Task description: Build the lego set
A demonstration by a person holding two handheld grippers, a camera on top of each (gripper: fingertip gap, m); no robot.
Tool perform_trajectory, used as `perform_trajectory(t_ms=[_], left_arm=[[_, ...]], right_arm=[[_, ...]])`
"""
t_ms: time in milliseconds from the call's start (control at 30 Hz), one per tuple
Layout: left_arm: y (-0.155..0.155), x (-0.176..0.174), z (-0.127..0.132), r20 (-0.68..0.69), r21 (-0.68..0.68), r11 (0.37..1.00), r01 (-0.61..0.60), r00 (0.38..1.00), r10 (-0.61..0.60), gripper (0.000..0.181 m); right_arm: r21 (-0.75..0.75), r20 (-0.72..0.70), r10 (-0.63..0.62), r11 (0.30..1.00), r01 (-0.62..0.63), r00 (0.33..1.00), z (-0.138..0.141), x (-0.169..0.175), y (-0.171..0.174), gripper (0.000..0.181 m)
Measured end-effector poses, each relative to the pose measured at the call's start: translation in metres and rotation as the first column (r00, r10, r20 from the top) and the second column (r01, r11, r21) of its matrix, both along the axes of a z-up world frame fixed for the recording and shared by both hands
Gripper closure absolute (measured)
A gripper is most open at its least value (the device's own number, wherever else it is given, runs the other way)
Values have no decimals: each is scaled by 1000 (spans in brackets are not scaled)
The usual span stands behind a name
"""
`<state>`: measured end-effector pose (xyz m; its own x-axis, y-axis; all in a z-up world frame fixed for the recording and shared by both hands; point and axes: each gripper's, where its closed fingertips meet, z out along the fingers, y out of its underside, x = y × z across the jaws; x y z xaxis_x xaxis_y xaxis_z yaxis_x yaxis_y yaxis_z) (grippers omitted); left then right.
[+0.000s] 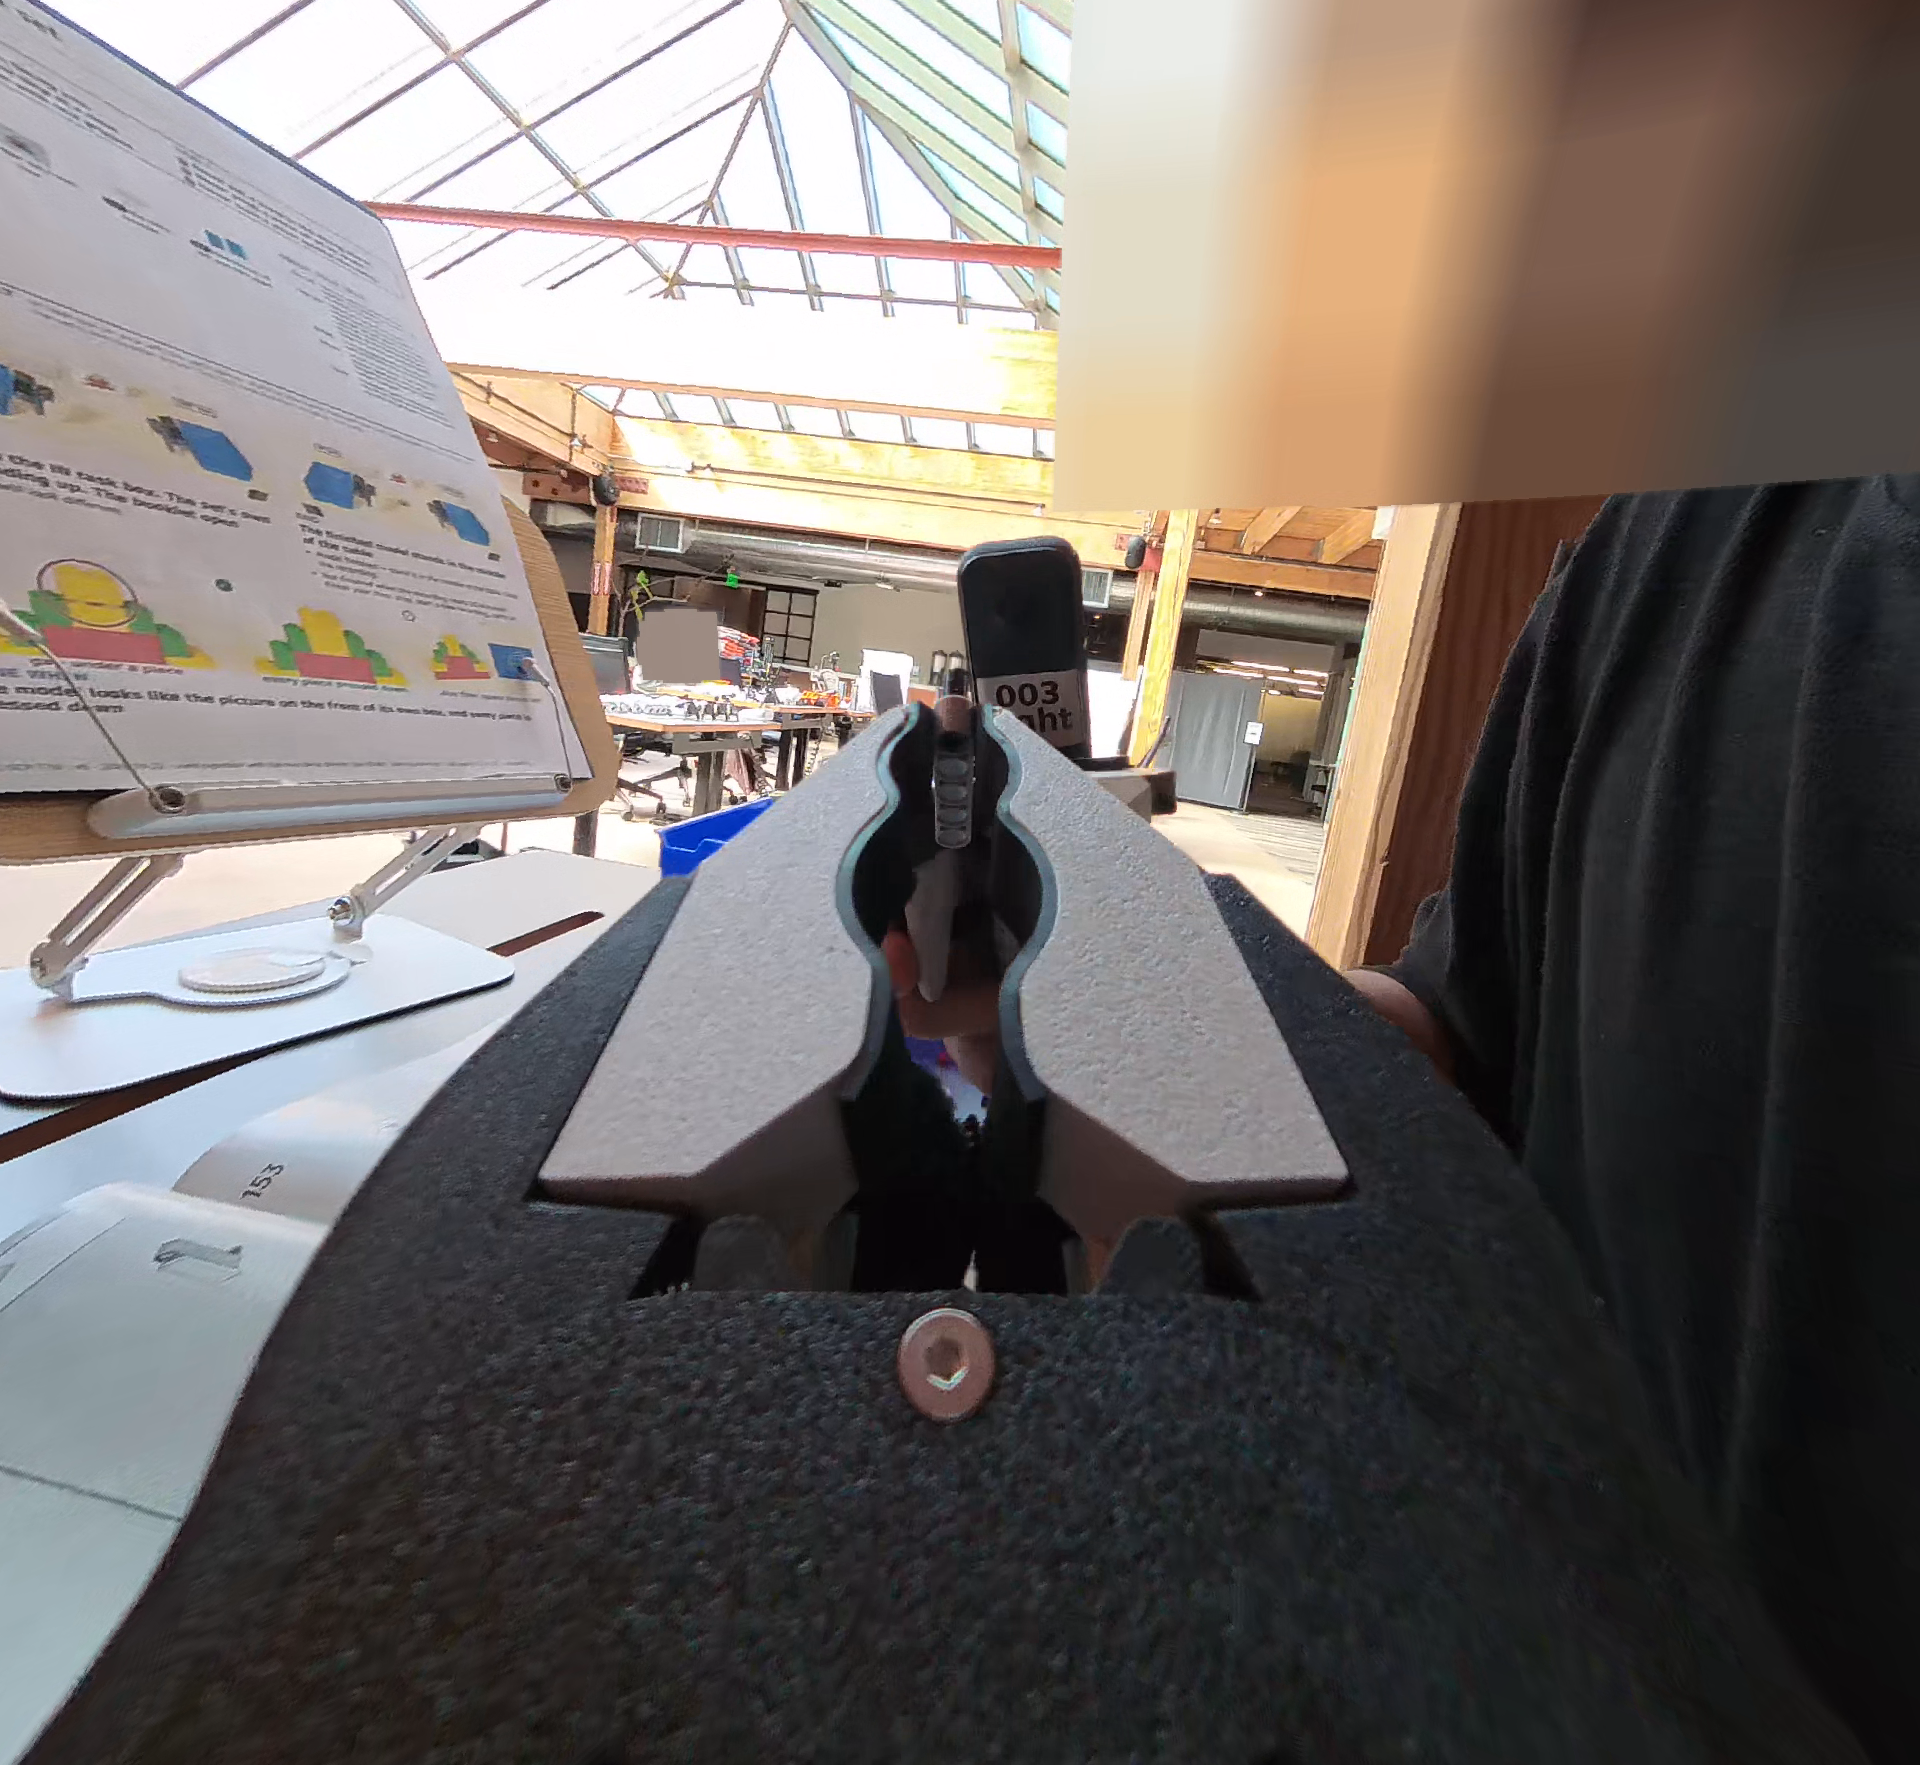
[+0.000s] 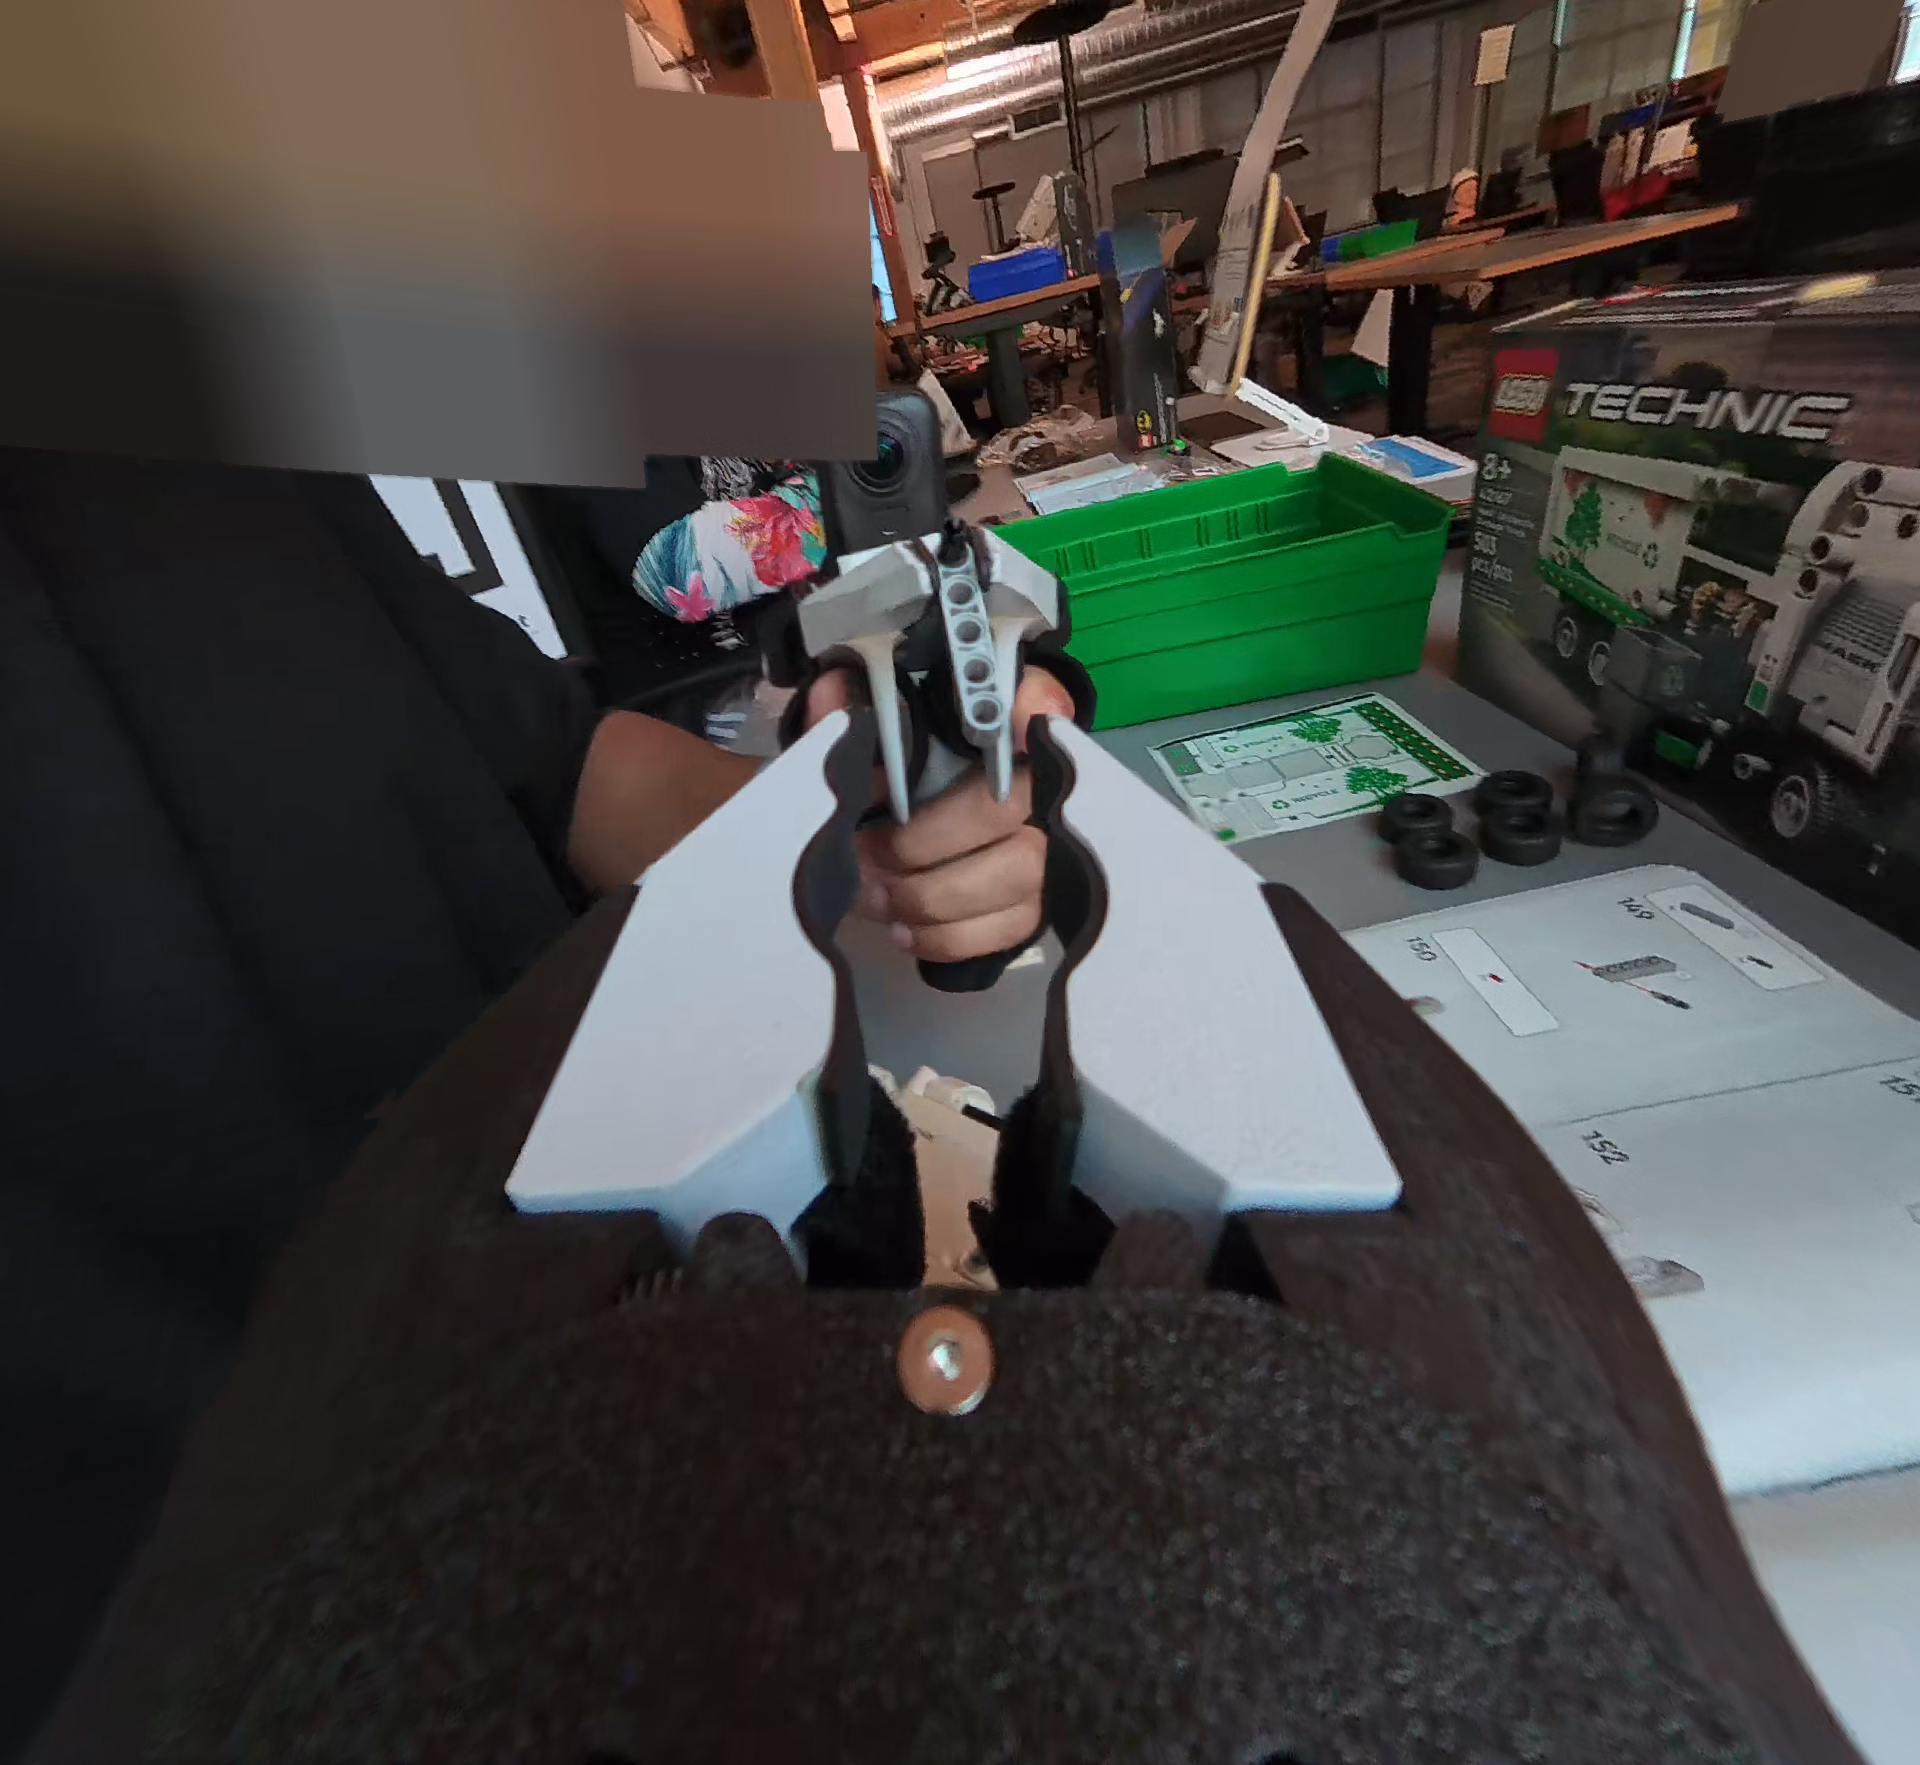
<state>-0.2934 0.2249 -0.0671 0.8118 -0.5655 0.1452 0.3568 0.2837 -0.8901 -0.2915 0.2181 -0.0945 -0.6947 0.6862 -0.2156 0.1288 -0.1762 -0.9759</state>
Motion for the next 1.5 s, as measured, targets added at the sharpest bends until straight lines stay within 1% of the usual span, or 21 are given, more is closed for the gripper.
perform_trajectory(t_ms=[100,133,200,367,500,567,600,633,700,767,800,833,867,933,967,1000,1067,1133,1233,1333,1500], left_arm=[[-1,7,-1,-11,3,1000,12,1000,-12,176],[-1,10,-3,-27,-2,1000,13,1000,-13,176],[-3,13,-9,-70,-17,1000,-1,998,0,176],[-10,19,-21,-207,-57,997,-52,978,39,175],[-19,23,-29,-394,-41,993,-112,915,87,176],[-21,25,-35,-481,-30,988,-152,869,119,175],[-22,26,-37,-516,-23,986,-167,847,131,175],[-22,26,-39,-544,-13,982,-189,825,152,175],[-17,24,-44,-604,18,963,-270,764,226,175],[-18,19,-37,-603,106,937,-334,728,328,175],[-18,14,-33,-597,147,915,-375,704,384,175],[-19,11,-30,-587,187,899,-396,689,425,175],[-21,11,-26,-568,222,890,-398,690,450,175],[-22,12,-24,-549,257,875,-411,683,482,175],[-21,14,-27,-558,257,877,-406,678,478,175],[-20,16,-28,-559,256,879,-402,680,474,175],[-19,19,-31,-552,259,882,-395,688,470,175],[-17,19,-32,-558,274,868,-415,666,495,175],[-15,18,-35,-569,287,850,-442,635,523,175],[-13,15,-37,-569,297,835,-463,616,544,175],[-8,10,-44,-579,257,840,-478,619,530,175]], right_arm=[[53,-51,-23,998,26,998,4,4,-1,164],[64,-70,-55,996,60,996,6,4,3,173],[117,-61,-41,992,48,997,1,8,3,173],[144,-31,0,990,4,1000,-4,14,-4,173],[162,-25,17,987,-13,1000,-3,17,-12,172],[178,-16,12,984,-9,1000,-4,18,-13,172],[169,-20,-2,986,5,1000,-3,17,-13,179],[155,-31,-14,988,18,999,-1,17,-12,181],[119,-52,-22,993,28,998,3,17,-11,181],[99,-23,-113,988,115,993,1,9,2,175],[56,11,-157,986,156,988,0,4,10,173],[-3,62,-154,988,154,986,0,2,14,170],[-73,114,-96,992,105,989,-1,3,11,163],[-220,186,77,975,-34,980,1,9,-3,158],[-279,192,143,957,-86,971,4,12,-9,157],[-310,198,175,945,-108,964,4,13,-13,157],[-320,196,165,943,-96,967,3,11,-15,164],[-290,218,142,954,-75,965,-3,8,-14,170],[-307,242,133,950,-54,961,-5,7,-11,171],[-314,262,135,948,-48,956,-9,5,-10,169],[-344,289,138,939,-32,947,-13,2,-6,174]])
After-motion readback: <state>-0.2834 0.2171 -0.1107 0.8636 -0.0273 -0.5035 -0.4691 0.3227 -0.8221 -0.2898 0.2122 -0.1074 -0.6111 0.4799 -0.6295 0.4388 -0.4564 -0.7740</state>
